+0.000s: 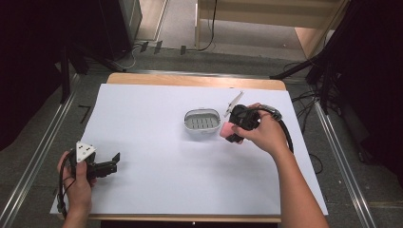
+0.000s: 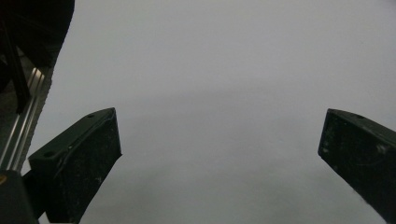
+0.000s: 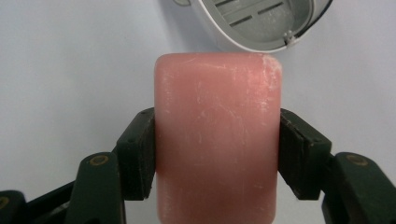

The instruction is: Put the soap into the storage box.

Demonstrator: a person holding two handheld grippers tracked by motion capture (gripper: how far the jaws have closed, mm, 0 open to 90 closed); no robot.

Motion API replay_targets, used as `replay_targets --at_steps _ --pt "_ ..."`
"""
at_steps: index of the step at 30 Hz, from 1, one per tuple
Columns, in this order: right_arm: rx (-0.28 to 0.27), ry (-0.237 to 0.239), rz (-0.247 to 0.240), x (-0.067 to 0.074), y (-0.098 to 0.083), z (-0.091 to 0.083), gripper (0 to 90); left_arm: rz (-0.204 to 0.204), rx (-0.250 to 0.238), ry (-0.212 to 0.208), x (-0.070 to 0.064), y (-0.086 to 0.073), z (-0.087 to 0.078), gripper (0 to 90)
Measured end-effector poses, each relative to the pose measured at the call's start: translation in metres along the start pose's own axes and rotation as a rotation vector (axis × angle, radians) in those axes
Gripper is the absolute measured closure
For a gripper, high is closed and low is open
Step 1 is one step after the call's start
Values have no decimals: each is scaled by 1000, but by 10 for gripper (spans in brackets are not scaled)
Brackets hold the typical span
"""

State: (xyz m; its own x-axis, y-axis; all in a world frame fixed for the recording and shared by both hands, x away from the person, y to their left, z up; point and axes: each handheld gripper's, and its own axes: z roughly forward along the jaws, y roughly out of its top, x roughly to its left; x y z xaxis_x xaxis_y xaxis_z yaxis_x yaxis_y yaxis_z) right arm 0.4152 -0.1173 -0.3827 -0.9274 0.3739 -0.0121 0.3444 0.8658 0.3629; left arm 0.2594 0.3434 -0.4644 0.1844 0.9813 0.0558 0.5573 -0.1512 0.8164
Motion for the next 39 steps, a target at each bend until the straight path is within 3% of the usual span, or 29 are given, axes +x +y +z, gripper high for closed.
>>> replay_targets --at_steps 39 --pt "-28 35 -163 -12 54 9 389 -4 5 -13 1 0 0 0"
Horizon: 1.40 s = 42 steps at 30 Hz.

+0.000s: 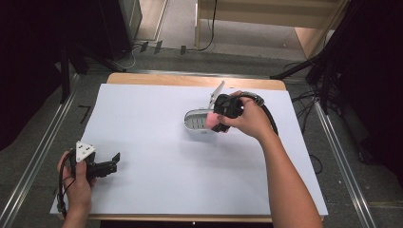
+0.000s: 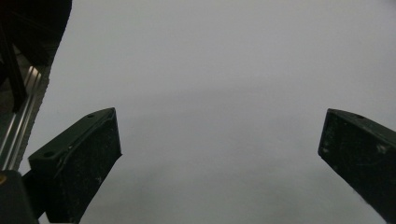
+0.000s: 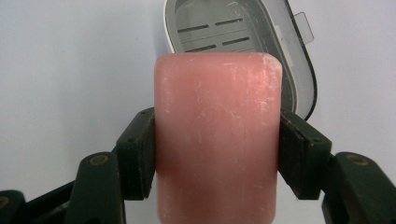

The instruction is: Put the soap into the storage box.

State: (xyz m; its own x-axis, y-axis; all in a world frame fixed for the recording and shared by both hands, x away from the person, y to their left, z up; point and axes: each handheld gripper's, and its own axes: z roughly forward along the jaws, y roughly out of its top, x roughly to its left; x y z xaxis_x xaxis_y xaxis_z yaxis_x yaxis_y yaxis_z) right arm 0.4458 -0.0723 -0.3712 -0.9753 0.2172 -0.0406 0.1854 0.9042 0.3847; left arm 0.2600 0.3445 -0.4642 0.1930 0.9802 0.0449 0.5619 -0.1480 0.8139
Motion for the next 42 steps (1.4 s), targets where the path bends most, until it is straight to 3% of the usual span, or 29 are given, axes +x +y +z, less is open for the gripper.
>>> replay_targets --at_steps 21,42 --pt "4 10 -91 -12 25 12 389 -6 1 -2 1 0 0 0" --pt "27 20 -135 -21 39 26 389 -10 1 -2 1 0 0 0"
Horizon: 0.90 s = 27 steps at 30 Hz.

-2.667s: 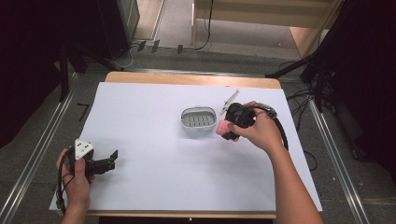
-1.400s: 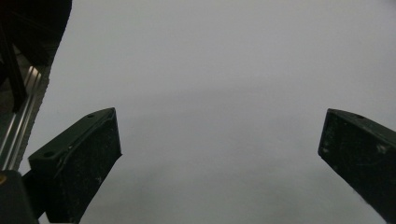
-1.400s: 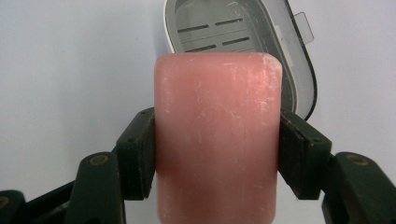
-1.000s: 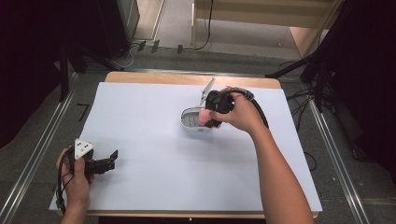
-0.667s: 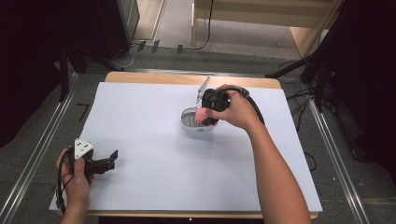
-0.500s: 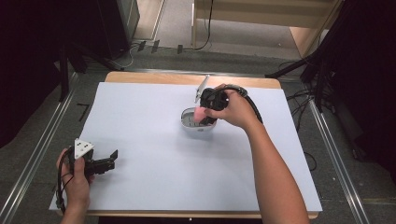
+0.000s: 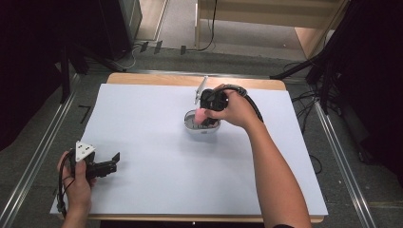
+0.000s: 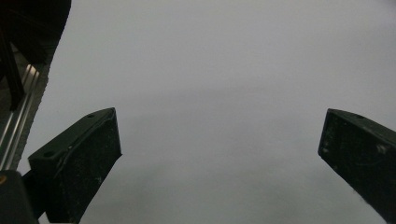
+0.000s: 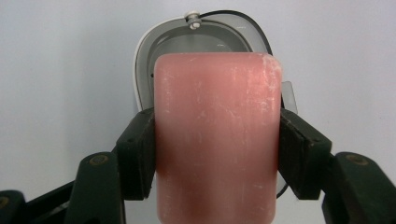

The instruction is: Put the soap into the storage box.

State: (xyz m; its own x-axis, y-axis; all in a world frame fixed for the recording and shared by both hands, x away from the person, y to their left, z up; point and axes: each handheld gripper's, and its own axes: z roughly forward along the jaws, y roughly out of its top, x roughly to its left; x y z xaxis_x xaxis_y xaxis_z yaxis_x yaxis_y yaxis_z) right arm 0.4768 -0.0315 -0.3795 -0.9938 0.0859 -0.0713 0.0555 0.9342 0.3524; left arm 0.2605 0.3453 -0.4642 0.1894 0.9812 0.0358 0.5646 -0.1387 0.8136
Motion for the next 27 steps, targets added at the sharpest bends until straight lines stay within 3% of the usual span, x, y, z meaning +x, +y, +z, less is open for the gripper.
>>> replay_targets --at_steps 11,27 --pt "-1 36 -18 -3 2 7 389 -9 -3 -4 1 0 0 0" --pt "-3 42 -34 -5 1 11 388 -15 -6 -6 1 0 0 0"
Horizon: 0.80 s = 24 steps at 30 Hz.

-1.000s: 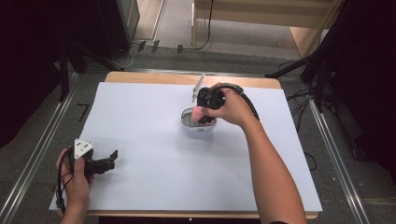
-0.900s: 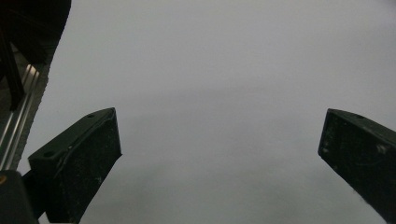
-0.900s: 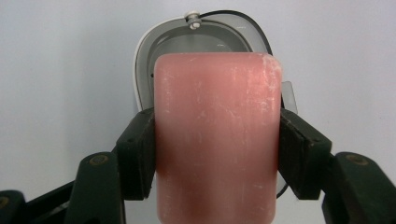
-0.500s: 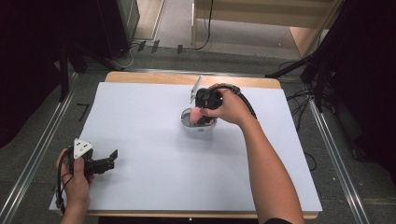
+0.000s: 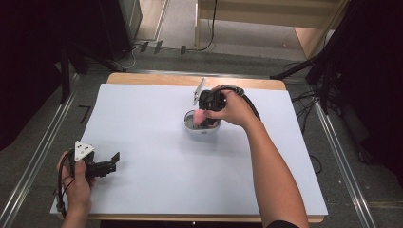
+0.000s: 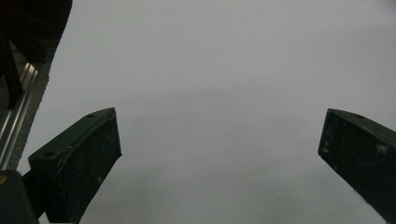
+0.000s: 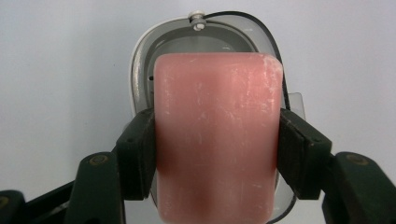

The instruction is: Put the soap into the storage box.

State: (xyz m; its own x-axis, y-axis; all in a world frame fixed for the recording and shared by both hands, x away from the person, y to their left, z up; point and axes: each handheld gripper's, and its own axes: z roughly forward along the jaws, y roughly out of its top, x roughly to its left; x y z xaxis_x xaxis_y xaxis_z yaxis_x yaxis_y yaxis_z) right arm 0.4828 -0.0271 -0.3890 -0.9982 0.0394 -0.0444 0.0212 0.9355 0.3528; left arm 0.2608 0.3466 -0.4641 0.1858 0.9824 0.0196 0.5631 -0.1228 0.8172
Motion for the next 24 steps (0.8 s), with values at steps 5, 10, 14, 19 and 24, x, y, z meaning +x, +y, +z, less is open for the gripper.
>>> replay_targets --at_steps 5,10,14,19,24 --pt "2 -2 -9 -1 0 2 388 0 0 0 0 0 0 0" --pt "-5 9 9 -2 0 3 388 -1 0 0 0 0 0 0" --pt "-46 -2 34 -4 1 -4 408 -2 0 -2 0 0 0 0" --pt "-49 -20 60 -3 -1 -10 400 -2 -1 -1 0 0 0 0" --pt "-52 -28 109 0 0 -17 381 -2 -1 -2 0 0 0 0"
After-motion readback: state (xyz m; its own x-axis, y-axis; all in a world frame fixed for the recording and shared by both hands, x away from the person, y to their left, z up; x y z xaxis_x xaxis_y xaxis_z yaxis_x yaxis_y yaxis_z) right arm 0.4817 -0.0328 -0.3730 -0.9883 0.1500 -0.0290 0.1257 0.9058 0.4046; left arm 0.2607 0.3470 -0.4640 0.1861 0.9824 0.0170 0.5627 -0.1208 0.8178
